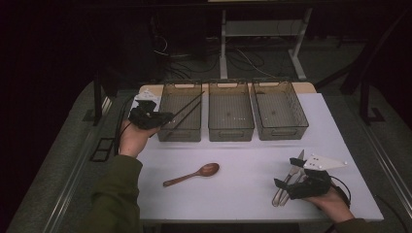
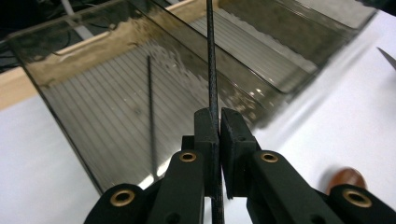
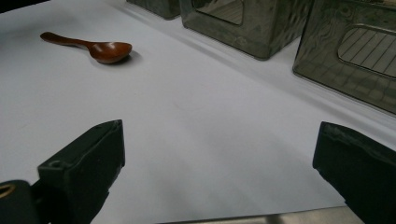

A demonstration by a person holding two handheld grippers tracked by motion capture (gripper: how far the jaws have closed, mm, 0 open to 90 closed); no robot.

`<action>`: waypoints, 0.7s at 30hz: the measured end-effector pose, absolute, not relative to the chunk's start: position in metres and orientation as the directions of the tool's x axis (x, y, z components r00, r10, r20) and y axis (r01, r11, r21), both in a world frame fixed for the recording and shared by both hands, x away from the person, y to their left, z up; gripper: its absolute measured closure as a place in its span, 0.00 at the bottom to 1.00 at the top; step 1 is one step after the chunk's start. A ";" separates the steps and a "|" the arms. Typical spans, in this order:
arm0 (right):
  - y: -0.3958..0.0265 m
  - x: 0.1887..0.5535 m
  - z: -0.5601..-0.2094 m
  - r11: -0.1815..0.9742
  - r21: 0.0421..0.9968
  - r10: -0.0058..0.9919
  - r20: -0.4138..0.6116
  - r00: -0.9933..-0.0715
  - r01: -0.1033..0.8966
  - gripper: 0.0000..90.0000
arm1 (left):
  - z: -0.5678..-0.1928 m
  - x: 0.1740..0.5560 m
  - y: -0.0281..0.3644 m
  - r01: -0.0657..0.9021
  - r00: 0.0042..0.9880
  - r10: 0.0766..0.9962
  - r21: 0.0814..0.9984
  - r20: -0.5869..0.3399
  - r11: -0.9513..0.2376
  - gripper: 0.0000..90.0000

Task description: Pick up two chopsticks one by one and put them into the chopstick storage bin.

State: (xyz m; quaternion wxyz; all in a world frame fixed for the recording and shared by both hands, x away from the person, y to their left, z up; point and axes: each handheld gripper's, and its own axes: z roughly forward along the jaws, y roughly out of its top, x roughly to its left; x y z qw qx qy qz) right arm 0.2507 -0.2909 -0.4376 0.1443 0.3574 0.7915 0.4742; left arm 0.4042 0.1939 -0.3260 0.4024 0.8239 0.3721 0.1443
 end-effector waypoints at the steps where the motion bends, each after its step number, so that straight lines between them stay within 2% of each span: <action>1: -0.291 0.251 -0.438 0.294 0.854 0.703 0.111 -0.703 0.429 0.02 | -0.325 0.408 0.194 0.499 0.677 0.733 0.770 -0.060 -0.397 0.94; 10: -0.292 0.250 -0.437 0.294 0.855 0.702 0.111 -0.704 0.427 0.02 | -0.324 0.434 0.187 0.521 0.641 0.765 0.762 -0.054 -0.383 0.94; 21: -0.292 0.250 -0.437 0.292 0.857 0.701 0.110 -0.705 0.425 0.02 | -0.347 0.458 0.181 0.574 0.585 0.808 0.738 -0.068 -0.354 0.94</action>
